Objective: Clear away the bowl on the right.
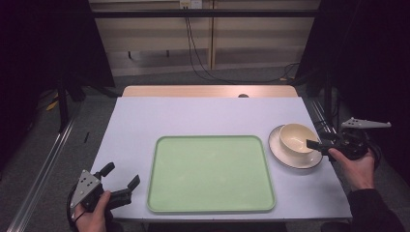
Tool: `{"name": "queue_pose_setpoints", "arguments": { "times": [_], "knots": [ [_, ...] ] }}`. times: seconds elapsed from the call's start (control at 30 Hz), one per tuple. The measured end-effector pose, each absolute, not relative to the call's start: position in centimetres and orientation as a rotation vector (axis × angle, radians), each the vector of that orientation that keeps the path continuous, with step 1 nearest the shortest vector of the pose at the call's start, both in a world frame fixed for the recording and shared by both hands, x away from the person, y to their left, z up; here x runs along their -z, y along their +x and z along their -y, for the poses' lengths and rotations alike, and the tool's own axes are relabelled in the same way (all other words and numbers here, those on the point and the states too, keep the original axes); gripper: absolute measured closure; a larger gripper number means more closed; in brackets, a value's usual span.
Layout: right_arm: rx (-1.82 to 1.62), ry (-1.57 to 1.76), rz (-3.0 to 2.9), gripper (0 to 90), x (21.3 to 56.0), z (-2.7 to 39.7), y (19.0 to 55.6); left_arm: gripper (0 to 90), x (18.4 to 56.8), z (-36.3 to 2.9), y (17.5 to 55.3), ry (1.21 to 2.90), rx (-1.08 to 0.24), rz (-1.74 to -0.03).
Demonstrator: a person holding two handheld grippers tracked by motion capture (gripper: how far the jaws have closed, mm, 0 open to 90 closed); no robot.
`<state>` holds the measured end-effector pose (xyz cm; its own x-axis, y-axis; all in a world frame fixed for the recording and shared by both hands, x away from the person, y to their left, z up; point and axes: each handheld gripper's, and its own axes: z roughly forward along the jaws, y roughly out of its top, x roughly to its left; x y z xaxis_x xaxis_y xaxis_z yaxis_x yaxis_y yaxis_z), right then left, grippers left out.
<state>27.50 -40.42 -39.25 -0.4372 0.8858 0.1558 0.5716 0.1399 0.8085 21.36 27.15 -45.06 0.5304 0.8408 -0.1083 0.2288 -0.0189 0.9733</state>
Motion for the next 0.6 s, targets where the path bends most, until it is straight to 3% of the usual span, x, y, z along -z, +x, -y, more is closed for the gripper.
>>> {"name": "queue_pose_setpoints", "arguments": {
  "times": [0.23, 0.37, 0.6],
  "knots": [
    [-1.176, 1.417, -2.082, 26.8, 39.5, 41.0, 28.8, 1.1, 45.1, -27.2, 21.4, 1.556, -0.627, -0.95],
    [-1.12, 1.435, -2.125, 23.5, 39.8, 40.4, 29.9, 1.1, 45.1, -27.1, 21.4, 1.555, -0.623, -0.948],
    [-1.034, 1.481, -2.182, 25.3, 40.6, 40.4, 31.1, 1.1, 45.1, -27.1, 21.4, 1.563, -0.627, -0.944]
  ]
}}
